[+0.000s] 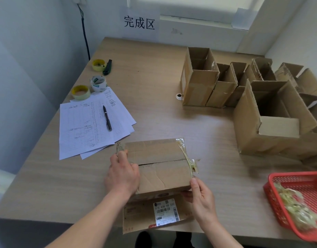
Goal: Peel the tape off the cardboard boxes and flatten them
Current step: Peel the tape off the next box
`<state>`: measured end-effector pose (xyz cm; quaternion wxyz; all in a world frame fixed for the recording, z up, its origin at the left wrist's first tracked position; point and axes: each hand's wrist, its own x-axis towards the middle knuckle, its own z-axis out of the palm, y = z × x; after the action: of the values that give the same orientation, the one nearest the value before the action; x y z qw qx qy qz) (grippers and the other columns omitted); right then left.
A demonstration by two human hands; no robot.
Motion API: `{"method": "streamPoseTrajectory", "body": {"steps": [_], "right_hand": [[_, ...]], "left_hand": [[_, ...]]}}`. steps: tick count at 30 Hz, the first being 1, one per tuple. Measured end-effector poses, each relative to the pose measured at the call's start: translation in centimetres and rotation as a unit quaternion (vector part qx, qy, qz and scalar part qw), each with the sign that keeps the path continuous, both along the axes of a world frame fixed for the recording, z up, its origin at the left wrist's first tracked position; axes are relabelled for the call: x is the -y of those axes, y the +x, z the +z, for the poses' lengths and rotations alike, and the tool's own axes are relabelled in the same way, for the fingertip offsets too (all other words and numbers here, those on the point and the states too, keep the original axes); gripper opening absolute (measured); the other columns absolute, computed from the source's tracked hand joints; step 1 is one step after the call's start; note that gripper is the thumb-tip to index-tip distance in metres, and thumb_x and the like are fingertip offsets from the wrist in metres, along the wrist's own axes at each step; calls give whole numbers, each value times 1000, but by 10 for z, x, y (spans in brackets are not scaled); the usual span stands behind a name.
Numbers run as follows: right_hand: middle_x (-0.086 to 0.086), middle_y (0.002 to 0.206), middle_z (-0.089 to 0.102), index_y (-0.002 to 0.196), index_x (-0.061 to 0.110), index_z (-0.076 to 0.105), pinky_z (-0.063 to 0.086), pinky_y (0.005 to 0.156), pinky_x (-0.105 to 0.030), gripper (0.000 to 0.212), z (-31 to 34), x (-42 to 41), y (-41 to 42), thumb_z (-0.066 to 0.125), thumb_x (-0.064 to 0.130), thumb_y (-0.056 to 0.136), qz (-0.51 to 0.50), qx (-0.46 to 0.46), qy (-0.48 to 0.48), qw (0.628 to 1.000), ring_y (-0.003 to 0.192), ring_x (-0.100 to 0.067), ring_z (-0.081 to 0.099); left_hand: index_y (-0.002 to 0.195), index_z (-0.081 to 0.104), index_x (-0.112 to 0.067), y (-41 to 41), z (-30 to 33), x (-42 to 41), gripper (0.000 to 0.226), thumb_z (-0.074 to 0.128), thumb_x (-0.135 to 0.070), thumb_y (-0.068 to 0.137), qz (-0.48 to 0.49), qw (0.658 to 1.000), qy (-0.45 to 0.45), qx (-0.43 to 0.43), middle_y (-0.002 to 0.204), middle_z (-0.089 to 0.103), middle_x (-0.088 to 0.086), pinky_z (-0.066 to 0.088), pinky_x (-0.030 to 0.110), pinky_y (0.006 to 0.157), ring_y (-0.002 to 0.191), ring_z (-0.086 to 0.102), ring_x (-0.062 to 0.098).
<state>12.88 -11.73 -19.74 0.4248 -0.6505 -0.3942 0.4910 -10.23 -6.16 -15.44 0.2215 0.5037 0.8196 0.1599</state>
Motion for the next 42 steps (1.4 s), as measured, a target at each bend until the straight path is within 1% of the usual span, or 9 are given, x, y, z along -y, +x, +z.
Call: {"method": "streamPoseTrajectory", "body": {"steps": [3,6,9,13,17,26,31,34,42], "right_hand": [[2,92,77,98,33,73,60,67,-29,44,3,2,5,39,59,90,-14,3,-17,1000,84,-20,74],[9,90,75,99,36,70,59,73,-33,48,3,-4,9,47,76,85,39,91,-20,995,82,-11,71],[12,83,73,96,28,67,55,66,-21,63,4,-10,8,53,84,71,53,160,-27,985,77,-3,68],[11,89,75,95,29,69,61,73,-41,49,0,-8,8,56,71,73,17,66,-14,998,81,-15,72],[13,94,74,102,32,66,60,65,-28,37,3,-5,3,57,58,79,-16,16,-6,1000,82,-17,73],[0,90,77,107,22,67,57,59,-31,34,14,-3,13,42,44,98,-2,1,-58,998,77,-24,74],[14,82,73,89,34,69,54,61,-31,50,17,-18,18,54,80,78,68,171,-59,981,70,-11,70],[10,88,73,94,32,66,59,74,-39,39,14,-28,15,62,69,80,80,185,-70,977,82,-12,70],[-9,72,70,94,13,66,55,55,-34,26,8,-25,21,56,36,99,9,58,-80,995,58,-18,65]], "left_hand": [[134,36,-24,0,-2,1,42,40,-29,93,-3,1000,3,2,142,37,7,47,46,88,114,55,36],[135,36,-24,-1,-3,0,42,40,-28,93,-3,1000,3,-1,142,37,7,46,46,88,115,55,36],[134,36,-24,1,-3,-1,41,40,-27,94,-4,1000,0,4,143,36,6,47,46,89,116,54,35],[134,35,-24,1,-2,-3,40,40,-28,94,-4,1000,-3,5,145,36,5,47,45,89,116,55,34],[135,36,-24,1,-2,-2,42,40,-28,94,-3,1000,-1,10,144,36,6,48,46,89,116,55,34],[134,37,-23,0,-1,-1,42,41,-28,93,-3,1000,3,12,141,37,7,47,46,87,114,55,36],[134,37,-22,-1,-2,-1,41,41,-28,93,-8,1000,2,3,141,36,7,47,45,86,113,55,36],[133,36,-23,0,-2,-1,41,40,-28,93,-10,1000,1,8,142,36,7,47,45,87,114,55,36],[136,37,-23,1,0,-1,42,41,-27,94,-6,1000,-1,14,144,35,7,47,45,89,116,55,36]]}}
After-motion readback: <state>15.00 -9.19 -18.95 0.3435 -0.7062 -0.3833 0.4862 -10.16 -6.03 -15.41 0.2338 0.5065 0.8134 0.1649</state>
